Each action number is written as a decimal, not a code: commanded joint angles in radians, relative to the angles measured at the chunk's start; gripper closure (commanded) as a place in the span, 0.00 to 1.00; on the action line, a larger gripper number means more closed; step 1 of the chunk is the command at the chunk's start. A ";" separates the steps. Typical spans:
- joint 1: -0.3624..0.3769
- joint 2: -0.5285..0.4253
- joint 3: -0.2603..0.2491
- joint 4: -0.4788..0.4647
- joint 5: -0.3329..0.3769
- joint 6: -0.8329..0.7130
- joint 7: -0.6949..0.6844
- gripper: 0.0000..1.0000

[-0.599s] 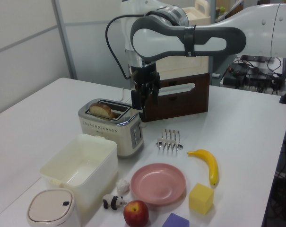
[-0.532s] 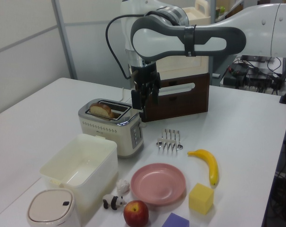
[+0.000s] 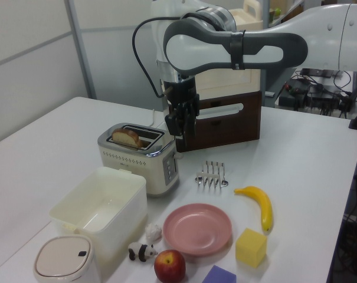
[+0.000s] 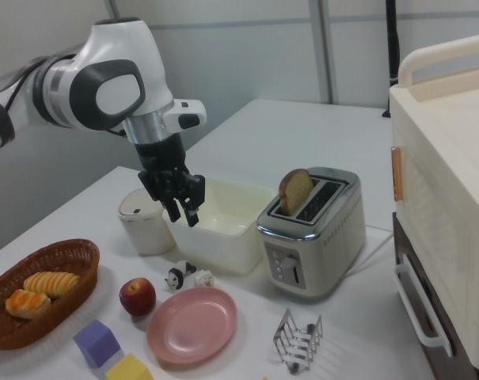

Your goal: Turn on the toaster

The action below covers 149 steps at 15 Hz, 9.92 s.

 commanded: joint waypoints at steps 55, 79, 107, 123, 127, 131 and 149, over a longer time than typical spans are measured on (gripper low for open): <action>-0.166 0.407 -0.008 0.040 0.011 0.420 -0.202 1.00; -0.168 0.321 -0.011 0.022 -0.010 0.417 -0.197 1.00; -0.097 0.082 -0.006 0.048 0.002 0.147 -0.158 1.00; -0.059 0.045 -0.006 0.045 -0.001 0.089 -0.144 1.00; -0.038 0.022 -0.006 0.042 0.002 0.042 -0.136 1.00; -0.034 -0.021 -0.008 0.036 0.002 -0.005 -0.135 1.00; -0.011 -0.184 -0.006 -0.058 0.002 -0.105 -0.030 0.65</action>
